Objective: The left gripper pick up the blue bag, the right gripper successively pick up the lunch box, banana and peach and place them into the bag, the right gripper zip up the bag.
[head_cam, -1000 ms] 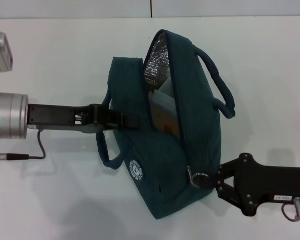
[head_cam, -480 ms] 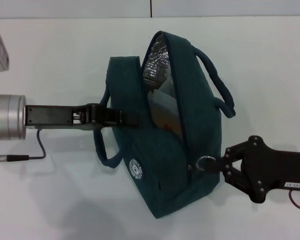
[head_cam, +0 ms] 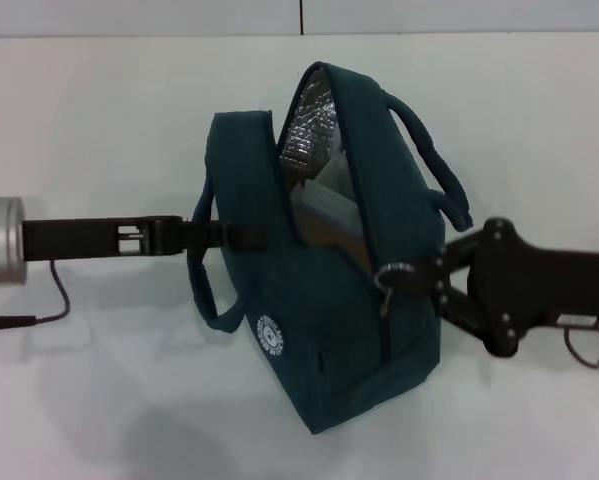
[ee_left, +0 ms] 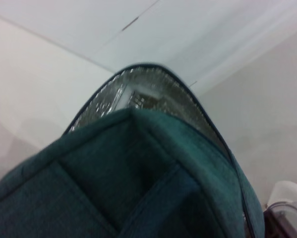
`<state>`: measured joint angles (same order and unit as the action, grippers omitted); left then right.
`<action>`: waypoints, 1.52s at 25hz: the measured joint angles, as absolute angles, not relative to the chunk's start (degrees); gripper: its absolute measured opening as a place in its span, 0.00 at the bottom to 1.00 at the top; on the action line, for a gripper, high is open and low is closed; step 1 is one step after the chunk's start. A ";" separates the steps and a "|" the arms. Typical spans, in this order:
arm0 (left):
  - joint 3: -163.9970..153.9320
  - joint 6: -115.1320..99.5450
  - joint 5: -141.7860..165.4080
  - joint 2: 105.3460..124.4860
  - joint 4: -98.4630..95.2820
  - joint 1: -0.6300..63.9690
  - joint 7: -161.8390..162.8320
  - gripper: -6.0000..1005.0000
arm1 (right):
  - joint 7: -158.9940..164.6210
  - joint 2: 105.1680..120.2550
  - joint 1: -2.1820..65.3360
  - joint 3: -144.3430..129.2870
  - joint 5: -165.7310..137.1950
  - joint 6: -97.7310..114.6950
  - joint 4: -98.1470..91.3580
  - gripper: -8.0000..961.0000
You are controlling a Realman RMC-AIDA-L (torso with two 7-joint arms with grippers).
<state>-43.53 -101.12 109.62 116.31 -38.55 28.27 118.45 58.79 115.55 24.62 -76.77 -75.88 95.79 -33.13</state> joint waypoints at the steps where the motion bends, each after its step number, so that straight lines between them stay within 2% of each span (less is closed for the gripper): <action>1: -43.15 -101.13 109.14 116.23 -38.57 27.98 117.60 0.40 | 58.79 115.54 24.92 -76.58 -74.30 95.77 -34.50 0.02; 7: -36.78 -102.65 105.58 115.95 -38.76 25.93 111.58 0.67 | 58.92 115.43 27.59 -75.20 -71.83 95.08 -34.76 0.02; 15: -35.43 -105.82 103.79 115.40 -38.51 24.87 109.69 0.88 | 60.89 115.73 33.74 -73.59 -71.37 89.91 -33.72 0.02; 28: -31.19 -106.61 102.19 113.56 -39.24 22.11 110.85 0.88 | 60.77 116.19 42.11 -83.30 -66.71 87.89 -32.82 0.03; 38: -31.05 -110.08 106.32 112.72 -44.05 18.99 114.26 0.86 | 60.27 116.19 43.34 -90.54 -60.34 81.20 -33.22 0.03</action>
